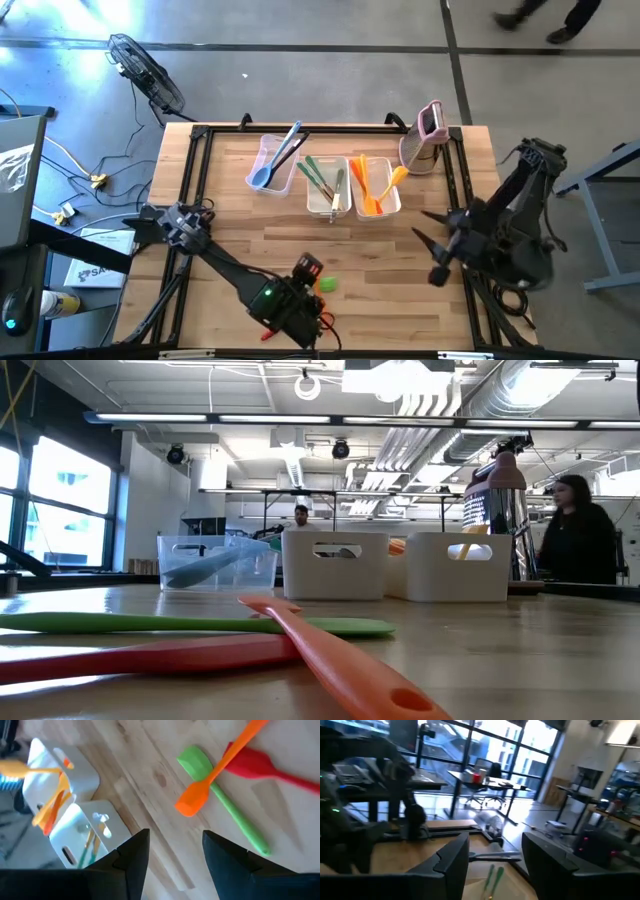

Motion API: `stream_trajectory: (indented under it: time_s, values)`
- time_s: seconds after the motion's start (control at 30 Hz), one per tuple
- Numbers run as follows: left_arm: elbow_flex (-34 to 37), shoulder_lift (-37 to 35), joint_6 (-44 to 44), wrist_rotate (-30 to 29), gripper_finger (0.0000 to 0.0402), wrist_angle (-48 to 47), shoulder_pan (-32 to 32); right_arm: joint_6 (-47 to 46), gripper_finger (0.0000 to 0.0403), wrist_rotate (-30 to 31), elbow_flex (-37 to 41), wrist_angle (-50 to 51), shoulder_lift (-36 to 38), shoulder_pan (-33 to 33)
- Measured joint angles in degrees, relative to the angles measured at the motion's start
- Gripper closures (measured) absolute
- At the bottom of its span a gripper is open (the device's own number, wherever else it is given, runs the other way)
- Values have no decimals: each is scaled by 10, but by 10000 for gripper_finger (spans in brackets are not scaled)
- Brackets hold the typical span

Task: Pick & Place Kitchen Items
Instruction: Put the orange spatula into the right white bin

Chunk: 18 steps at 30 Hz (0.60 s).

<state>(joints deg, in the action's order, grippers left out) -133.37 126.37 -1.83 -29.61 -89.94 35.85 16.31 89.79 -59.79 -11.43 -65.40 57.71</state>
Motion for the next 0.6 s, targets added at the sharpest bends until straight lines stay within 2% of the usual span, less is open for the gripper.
stream_trajectory:
  time_s: [0.2,0.33,0.43,0.6]
  values:
    - [0,12,-78,30,224,26,-40,-118,229,-23,0,85,0,54]
    - [-1,27,-124,103,224,38,-71,-186,229,-77,0,133,-1,61]
    - [1,42,-154,147,224,33,-87,-213,229,-120,0,157,-1,60]
    - [1,82,-212,165,224,30,-109,-228,229,-184,0,180,-1,44]
